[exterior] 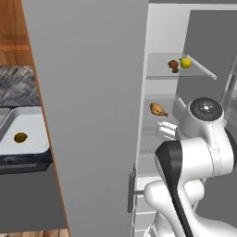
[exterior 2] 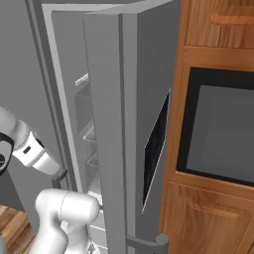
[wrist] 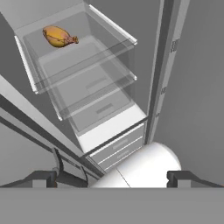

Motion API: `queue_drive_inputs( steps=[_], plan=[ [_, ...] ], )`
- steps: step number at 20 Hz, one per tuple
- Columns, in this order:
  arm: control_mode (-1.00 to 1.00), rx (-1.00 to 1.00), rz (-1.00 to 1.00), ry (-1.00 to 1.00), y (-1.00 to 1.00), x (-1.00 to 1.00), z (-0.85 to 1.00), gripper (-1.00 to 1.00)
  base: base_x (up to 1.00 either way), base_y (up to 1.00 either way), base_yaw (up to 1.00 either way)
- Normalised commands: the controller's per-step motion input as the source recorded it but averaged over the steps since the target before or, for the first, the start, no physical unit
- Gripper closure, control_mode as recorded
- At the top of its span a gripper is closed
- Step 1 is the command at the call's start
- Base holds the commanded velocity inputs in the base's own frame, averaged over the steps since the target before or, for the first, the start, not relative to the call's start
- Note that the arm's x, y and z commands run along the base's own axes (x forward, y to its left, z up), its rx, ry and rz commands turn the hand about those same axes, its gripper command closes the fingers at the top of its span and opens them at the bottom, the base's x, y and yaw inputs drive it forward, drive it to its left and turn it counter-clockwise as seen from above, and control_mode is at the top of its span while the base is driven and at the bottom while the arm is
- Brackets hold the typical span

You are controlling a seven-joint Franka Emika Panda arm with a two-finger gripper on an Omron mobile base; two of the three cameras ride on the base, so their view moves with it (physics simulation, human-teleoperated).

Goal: Place one lemon and one chicken drumstick in each tupperware on the nearby counter, to pack two identical lunches.

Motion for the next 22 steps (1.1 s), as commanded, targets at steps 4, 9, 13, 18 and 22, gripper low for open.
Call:
queue_drive_inputs(
  steps=[4, 9, 13, 18, 22],
  plan=[
    [1.00, 0.00, 0.00, 0.00, 0.00, 0.00, 0.00, -1.00, 0.30, -0.24, 0.00],
    [1.00, 0.00, 0.00, 0.00, 0.00, 0.00, 0.00, -1.00, 0.50, -0.68, 0.01],
    [1.00, 0.00, 0.00, 0.00, 0.00, 0.00, 0.00, -1.00, -0.19, -0.88, 0.12],
    [1.00, 0.00, 0.00, 0.00, 0.00, 0.00, 0.00, -1.00, -0.26, -0.15, 0.00],
    [1.00, 0.00, 0.00, 0.00, 0.00, 0.00, 0.00, -1.00, 0.01, -0.42, -0.09]
  ],
)
